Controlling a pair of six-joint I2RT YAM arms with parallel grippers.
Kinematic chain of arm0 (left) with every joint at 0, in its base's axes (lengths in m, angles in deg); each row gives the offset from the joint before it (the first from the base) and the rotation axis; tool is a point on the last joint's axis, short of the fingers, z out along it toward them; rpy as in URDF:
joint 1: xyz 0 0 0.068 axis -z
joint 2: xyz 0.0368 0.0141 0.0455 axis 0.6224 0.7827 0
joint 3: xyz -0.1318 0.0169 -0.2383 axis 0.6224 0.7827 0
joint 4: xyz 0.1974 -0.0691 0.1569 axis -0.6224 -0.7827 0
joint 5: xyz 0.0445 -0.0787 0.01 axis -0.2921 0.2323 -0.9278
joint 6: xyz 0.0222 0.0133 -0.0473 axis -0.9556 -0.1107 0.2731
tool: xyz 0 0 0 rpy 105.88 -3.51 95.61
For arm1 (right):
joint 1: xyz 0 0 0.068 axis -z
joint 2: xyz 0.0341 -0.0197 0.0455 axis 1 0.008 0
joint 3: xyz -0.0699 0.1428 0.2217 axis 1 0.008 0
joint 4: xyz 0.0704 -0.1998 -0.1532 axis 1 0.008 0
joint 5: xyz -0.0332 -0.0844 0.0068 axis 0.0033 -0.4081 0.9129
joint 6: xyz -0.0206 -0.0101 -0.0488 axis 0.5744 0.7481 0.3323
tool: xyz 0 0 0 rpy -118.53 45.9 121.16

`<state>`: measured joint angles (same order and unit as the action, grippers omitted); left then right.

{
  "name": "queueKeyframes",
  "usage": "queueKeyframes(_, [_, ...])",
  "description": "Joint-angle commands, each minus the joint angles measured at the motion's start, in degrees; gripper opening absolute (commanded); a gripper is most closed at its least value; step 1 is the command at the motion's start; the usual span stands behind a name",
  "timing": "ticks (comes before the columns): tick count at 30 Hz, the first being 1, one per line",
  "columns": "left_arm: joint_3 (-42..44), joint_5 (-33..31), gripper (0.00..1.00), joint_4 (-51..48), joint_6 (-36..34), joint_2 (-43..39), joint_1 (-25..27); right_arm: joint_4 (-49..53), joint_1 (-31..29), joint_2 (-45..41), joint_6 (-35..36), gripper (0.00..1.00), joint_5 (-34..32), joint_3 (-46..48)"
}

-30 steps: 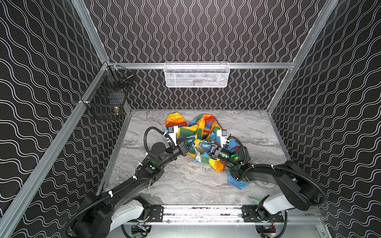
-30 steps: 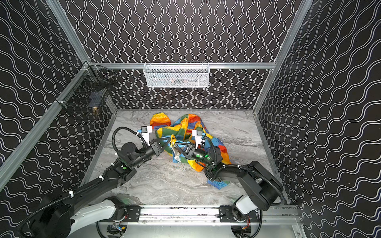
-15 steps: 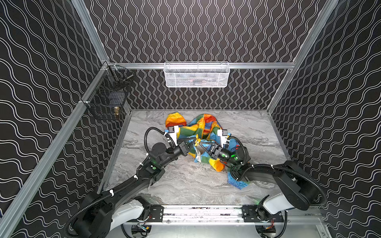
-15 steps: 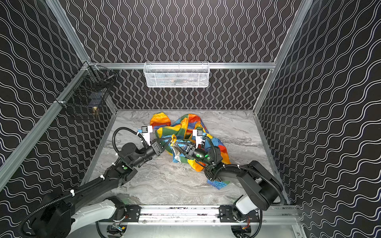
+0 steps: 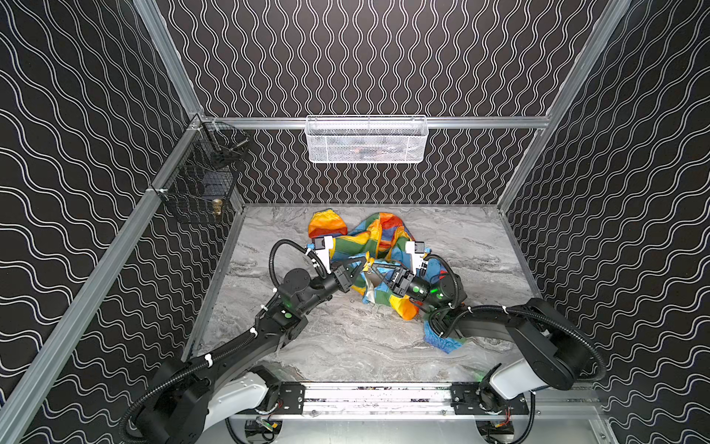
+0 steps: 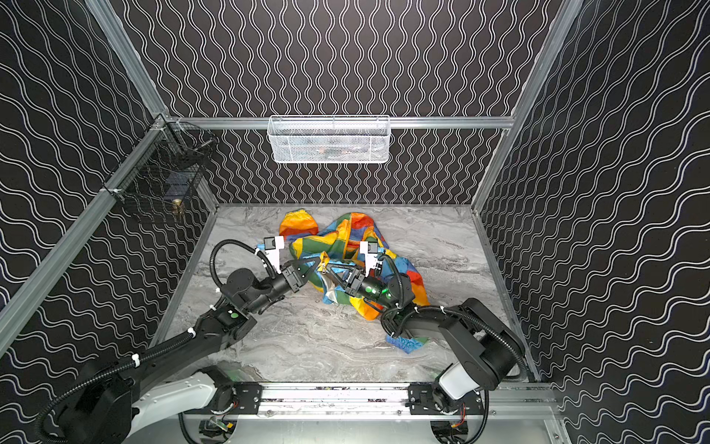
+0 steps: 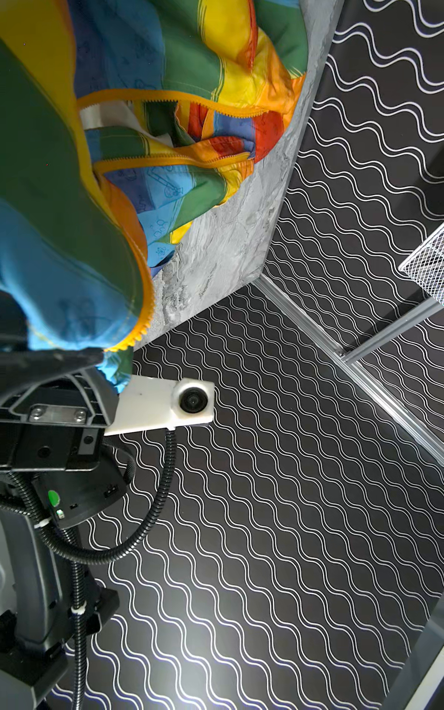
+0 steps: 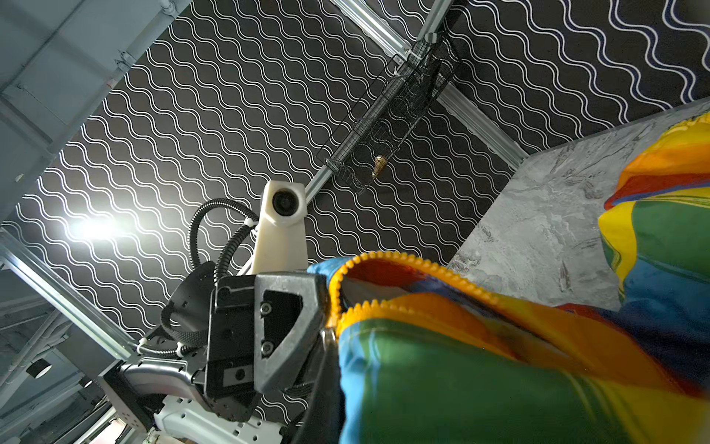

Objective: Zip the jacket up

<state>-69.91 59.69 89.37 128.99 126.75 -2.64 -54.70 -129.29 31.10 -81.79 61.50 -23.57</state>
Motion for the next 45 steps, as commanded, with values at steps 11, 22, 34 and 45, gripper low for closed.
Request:
queueKeyframes(11, [-0.9,-1.7,0.00,2.3,-0.3,0.1,0.1,-5.7,-0.2,0.0,-0.7,0.00,-0.3,0.0])
queueKeyframes(22, [-1.4,-1.4,0.00,3.6,0.0,1.0,0.2,-6.6,-1.0,1.5,-1.1,0.00,-1.0,-0.6])
queueKeyframes(34, [-0.9,-1.1,0.00,5.1,0.7,1.5,0.5,-9.0,-1.0,2.4,-1.9,0.00,-3.2,-0.4])
queueKeyframes(45, [-0.2,-0.5,0.00,5.0,0.9,1.5,0.6,-11.7,-0.9,3.6,-3.7,0.00,-3.4,-0.4])
